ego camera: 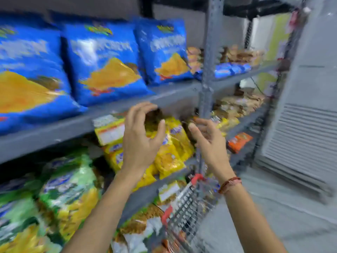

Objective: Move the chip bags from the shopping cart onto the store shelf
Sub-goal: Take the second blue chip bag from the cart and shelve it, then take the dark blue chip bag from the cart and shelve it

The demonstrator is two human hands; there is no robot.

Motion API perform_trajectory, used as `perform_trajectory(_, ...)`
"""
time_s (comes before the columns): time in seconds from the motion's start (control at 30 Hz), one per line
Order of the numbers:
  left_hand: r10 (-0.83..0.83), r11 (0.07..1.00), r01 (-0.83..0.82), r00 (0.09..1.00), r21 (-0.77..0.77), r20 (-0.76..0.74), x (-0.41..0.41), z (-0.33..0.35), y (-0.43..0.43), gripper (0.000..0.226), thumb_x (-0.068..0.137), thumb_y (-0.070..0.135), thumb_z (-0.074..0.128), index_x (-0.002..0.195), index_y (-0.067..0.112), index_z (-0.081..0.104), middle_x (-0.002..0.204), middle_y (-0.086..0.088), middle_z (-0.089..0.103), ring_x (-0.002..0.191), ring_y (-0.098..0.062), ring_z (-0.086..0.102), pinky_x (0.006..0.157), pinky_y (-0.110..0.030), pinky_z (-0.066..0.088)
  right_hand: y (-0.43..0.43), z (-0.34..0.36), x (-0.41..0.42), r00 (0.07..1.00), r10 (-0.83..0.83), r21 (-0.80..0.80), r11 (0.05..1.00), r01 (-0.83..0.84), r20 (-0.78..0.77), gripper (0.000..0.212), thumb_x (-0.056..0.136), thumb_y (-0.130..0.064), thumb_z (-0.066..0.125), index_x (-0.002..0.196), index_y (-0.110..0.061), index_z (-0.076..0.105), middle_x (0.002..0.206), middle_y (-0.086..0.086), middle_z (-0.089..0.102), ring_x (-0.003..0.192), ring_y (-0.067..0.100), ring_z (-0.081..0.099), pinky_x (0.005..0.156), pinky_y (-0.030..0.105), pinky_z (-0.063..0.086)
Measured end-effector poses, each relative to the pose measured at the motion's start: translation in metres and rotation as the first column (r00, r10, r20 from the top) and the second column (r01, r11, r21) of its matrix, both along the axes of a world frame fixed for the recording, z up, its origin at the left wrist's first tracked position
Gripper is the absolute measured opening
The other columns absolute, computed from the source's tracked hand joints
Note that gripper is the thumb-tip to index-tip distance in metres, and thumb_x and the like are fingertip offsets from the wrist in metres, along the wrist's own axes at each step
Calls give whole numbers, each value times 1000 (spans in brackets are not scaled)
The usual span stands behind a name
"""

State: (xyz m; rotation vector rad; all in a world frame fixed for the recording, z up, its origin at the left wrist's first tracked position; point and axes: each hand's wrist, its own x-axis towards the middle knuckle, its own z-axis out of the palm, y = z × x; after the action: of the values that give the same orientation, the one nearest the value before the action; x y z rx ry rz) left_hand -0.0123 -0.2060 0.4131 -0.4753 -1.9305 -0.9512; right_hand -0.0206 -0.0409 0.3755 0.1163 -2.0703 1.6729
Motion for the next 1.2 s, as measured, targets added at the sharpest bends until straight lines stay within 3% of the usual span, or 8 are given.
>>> perform_trajectory(0.13,-247,959,278,909,-46,337,-21,-93,86,36,78,28,56,107,9,58,110,-11,58,105,-19,53,92,-34,46,85,-106,32,935,-240,-21,967,254,260,18,89,-37,60,99,-22,60,82,0,68,75,13,62,72,33,52)
perform_trajectory(0.3,-325,825,557,608,-98,724,-21,-213,174,41,72,21,58,109,2,60,106,-19,59,102,-33,57,87,-23,35,164,-218,91,675,-419,53,869,492,607,34,90,-28,61,111,-2,59,86,8,62,80,24,59,70,29,45)
perform_trajectory(0.5,-143,625,770,274,-127,951,-2,-332,242,50,78,14,67,124,1,50,126,-22,51,121,-34,47,100,-32,33,219,-309,161,225,-412,208,773,599,883,49,91,-40,53,121,-1,55,126,21,59,117,35,53,78,29,36)
perform_trajectory(0.63,100,403,907,91,-124,991,14,-387,267,65,79,29,67,135,11,39,140,-16,40,131,-32,36,107,-39,32,222,-349,189,-70,-226,225,790,570,972,59,88,-39,59,128,3,49,134,24,53,120,39,53,96,40,47)
perform_trajectory(0.77,255,161,982,55,-98,965,39,-429,281,79,75,41,68,140,15,30,149,-15,30,137,-32,28,111,-47,30,219,-363,200,-199,-368,418,809,413,908,42,87,-26,58,123,-4,54,131,18,57,120,35,56,95,39,46)
perform_trajectory(0.9,334,67,997,2,-26,942,71,-464,287,97,68,43,74,143,15,21,151,-14,24,138,-32,27,112,-49,28,219,-380,196,-199,-546,576,802,156,814,31,89,-14,51,120,-7,53,127,13,59,119,31,56,91,35,47)
perform_trajectory(1.07,413,50,999,-33,13,910,95,-513,283,111,65,46,75,147,20,5,158,-12,9,143,-32,15,114,-53,24,225,-396,183,-227,-489,511,858,50,842,32,90,-18,54,121,-9,58,129,12,59,121,32,55,94,36,46)
perform_trajectory(1.2,380,237,971,-127,36,916,106,-512,279,120,58,45,78,147,24,0,155,-7,15,141,-32,20,111,-51,31,238,-407,172,-241,-288,350,895,276,927,48,82,-24,65,124,-5,53,129,16,57,116,33,56,95,40,47)
